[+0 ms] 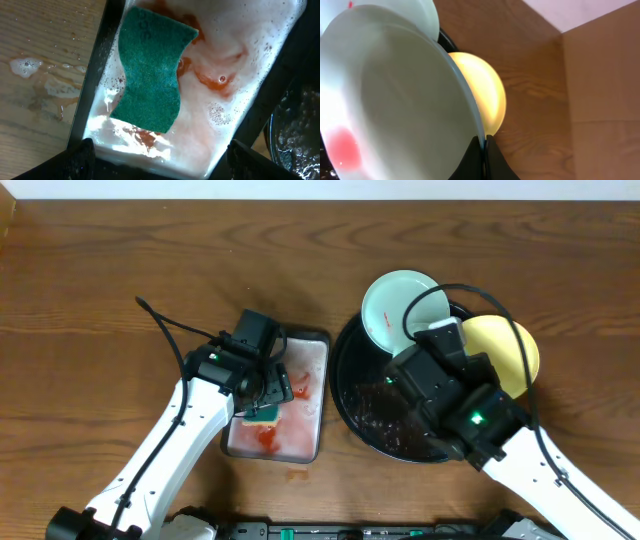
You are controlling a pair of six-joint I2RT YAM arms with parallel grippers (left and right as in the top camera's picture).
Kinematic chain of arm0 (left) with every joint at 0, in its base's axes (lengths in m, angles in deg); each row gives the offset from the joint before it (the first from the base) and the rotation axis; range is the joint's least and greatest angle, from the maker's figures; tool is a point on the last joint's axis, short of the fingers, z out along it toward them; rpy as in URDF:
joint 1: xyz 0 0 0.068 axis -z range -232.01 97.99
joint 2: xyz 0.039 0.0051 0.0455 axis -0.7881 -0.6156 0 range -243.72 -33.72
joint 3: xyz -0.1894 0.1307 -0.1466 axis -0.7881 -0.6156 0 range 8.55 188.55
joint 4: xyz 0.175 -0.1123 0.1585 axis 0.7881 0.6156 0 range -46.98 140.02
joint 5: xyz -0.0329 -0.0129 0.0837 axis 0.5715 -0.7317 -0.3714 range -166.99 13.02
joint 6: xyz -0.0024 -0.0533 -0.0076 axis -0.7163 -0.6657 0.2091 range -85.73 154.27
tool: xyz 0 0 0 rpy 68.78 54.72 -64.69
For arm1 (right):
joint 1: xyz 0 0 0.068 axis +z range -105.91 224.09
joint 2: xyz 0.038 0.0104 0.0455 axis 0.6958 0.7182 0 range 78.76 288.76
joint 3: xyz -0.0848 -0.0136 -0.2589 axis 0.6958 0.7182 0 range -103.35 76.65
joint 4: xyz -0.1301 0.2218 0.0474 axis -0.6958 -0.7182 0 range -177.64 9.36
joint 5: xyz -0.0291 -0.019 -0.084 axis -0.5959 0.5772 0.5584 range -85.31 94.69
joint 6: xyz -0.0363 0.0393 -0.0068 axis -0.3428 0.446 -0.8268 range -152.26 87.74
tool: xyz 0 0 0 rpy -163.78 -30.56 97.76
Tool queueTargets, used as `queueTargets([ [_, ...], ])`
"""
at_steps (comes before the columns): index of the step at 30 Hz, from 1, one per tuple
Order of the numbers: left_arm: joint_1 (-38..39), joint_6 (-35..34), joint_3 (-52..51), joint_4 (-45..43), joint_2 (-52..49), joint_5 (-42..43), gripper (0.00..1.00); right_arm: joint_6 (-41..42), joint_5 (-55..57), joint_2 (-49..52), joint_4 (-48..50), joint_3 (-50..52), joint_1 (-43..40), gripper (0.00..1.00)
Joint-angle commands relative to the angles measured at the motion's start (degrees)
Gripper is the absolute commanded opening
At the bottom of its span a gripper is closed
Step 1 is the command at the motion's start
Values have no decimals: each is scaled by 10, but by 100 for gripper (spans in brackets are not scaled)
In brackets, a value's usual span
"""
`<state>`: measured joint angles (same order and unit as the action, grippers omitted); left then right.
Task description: Clean dirty plates on tray and stack at the side
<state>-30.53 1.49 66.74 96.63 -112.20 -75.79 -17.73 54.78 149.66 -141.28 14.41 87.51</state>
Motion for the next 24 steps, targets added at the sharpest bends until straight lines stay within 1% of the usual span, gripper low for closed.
queueTargets([
  [1,-2,2,-1,3,6,-2,85,-9,71,4,0,-11,28,1],
  [6,-2,2,-1,3,6,-2,85,-11,137,6,-9,-11,78,1],
  [18,-2,2,-1,3,6,-2,85,-18,178,7,-29,-11,171,1],
  [24,-2,2,-1,2,6,-2,85,-17,206,7,-30,-11,184,1],
])
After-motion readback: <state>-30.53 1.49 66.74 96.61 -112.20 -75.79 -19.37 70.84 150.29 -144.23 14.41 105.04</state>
